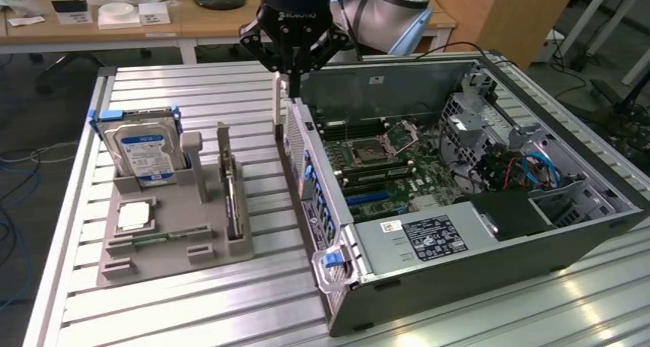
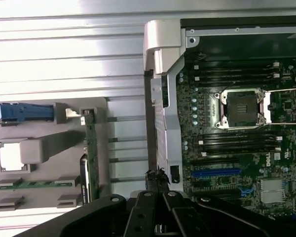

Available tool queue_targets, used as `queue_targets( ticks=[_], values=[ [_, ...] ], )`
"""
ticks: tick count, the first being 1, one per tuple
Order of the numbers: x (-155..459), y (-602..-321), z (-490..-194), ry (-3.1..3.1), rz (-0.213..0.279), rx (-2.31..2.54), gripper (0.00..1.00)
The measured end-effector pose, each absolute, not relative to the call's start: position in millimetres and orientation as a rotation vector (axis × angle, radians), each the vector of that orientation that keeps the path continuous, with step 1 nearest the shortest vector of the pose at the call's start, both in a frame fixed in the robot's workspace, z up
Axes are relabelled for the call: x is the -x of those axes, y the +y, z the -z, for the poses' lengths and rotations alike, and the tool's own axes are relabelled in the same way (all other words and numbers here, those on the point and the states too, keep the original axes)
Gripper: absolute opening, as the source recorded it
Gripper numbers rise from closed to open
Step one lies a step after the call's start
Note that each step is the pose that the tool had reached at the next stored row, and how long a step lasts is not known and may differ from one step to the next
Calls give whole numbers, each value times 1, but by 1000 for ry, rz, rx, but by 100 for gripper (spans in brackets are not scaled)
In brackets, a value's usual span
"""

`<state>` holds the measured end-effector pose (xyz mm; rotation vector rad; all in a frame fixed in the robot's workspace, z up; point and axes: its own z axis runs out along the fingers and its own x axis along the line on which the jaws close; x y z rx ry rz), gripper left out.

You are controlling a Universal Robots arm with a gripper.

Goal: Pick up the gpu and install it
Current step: 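Reach for the gpu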

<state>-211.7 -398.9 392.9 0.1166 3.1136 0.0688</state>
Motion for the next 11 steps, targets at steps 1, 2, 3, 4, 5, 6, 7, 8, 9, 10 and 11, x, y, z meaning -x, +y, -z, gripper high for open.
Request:
queue_targets(
  ticks=[1,2,3,4,5,6,7,8,9,10,11],
  values=[
    [214,-399,-393,3114,-69,-117,11],
    [217,-399,-393,3114,-69,-117,11],
    [220,-399,-393,3114,-69,-117,11],
    [222,-399,-393,3114,-69,-117,11],
    [225,-399,-393,3114,-69,-117,11],
    [228,-399,-393,3114,-69,-116,11],
    [231,-399,-393,3114,-69,-116,11],
    [234,-399,-393,3114,-69,-117,11],
    [237,-399,-393,3114,-69,-117,11],
    [240,-399,-393,3114,-69,-117,11],
    [243,-399,-393,3114,-69,-117,11]
  ],
)
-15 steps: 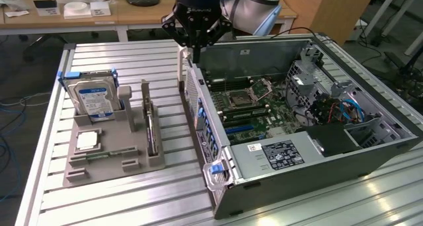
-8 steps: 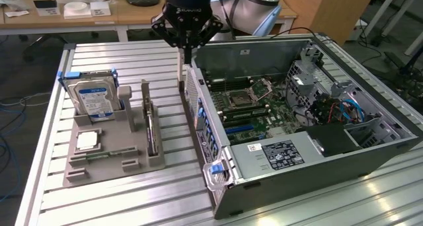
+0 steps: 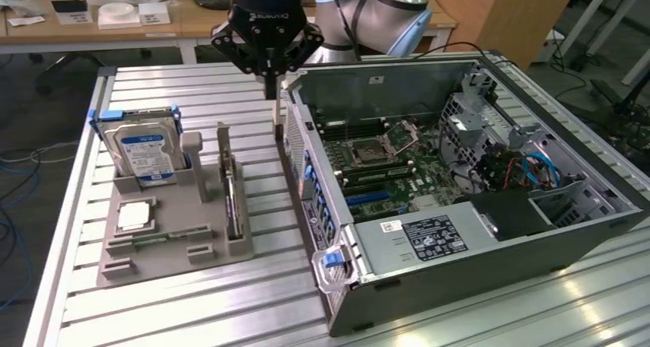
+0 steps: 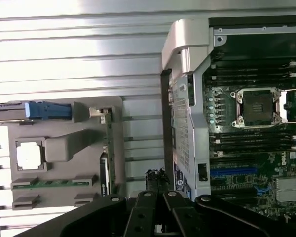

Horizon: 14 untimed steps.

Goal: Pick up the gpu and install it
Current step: 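Reach for the gpu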

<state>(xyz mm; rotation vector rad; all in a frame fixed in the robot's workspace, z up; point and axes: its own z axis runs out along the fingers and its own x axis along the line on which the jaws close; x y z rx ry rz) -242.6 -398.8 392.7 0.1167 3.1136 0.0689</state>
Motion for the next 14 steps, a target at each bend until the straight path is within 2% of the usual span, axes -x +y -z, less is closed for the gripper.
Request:
queue_targets(
  ticks=[14],
  values=[
    [282,-400,-393,3115,-69,-95,11]
  ],
)
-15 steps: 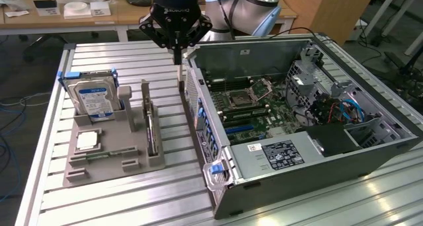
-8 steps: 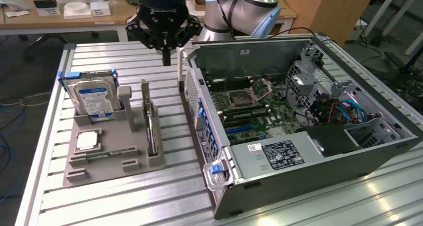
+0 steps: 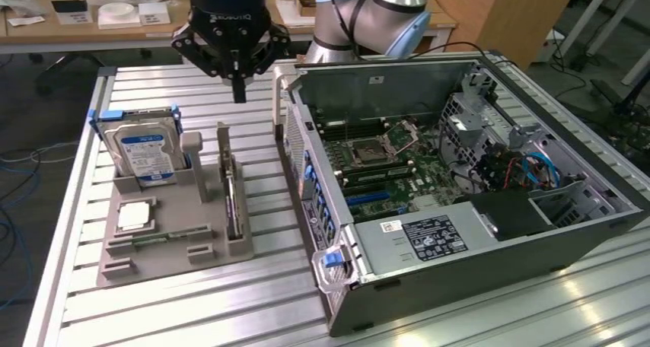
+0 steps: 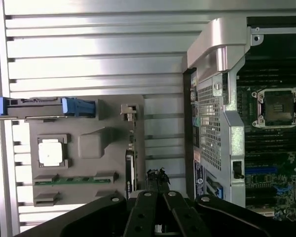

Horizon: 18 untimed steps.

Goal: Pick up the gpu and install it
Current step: 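Reach for the gpu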

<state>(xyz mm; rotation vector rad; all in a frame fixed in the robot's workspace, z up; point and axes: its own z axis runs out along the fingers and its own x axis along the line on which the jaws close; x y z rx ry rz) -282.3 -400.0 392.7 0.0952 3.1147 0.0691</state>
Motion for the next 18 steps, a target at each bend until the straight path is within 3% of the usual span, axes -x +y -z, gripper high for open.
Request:
queue_targets(
  ticks=[18],
  values=[
    [323,-401,-393,3115,-69,-89,11]
  ],
)
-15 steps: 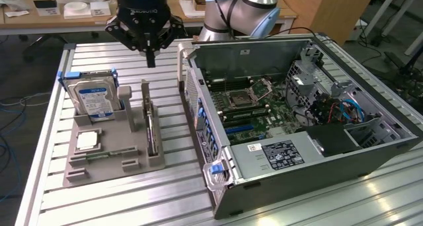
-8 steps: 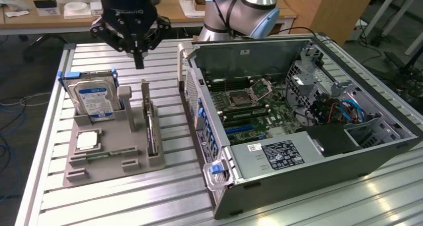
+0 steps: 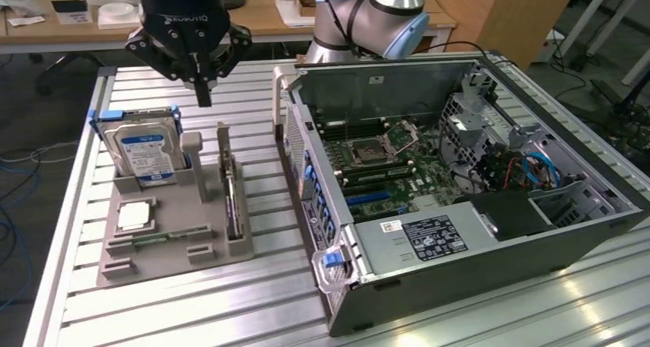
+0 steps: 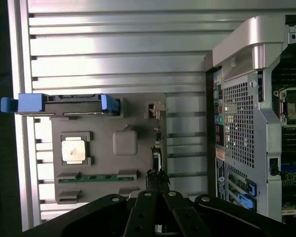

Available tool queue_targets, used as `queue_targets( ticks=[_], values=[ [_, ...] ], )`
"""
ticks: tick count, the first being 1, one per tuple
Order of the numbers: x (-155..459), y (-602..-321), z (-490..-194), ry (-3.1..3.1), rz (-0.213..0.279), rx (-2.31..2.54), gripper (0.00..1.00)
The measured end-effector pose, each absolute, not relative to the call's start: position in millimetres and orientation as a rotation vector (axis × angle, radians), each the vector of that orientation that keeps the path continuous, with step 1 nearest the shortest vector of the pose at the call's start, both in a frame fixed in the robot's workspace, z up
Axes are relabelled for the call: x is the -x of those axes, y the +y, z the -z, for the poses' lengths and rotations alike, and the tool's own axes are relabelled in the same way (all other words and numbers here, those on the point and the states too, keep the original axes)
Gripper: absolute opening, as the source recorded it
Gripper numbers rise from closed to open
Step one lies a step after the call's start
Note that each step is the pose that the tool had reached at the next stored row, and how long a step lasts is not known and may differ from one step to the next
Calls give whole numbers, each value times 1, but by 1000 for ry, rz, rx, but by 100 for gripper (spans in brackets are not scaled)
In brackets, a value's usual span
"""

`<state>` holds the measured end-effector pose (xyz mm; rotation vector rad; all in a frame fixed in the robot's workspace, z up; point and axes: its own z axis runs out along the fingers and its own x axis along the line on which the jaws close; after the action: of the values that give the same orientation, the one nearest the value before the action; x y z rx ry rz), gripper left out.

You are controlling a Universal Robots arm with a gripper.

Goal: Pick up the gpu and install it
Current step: 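Reach for the gpu, then pick up the gpu and move the gpu toward the slot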

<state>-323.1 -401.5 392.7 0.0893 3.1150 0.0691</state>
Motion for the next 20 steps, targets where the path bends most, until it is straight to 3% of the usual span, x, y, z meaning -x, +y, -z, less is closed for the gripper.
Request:
queue_targets(
  ticks=[11,20],
  values=[
    [323,-401,-393,3115,-69,-89,11],
    [323,-401,-393,3115,-69,-89,47]
  ],
)
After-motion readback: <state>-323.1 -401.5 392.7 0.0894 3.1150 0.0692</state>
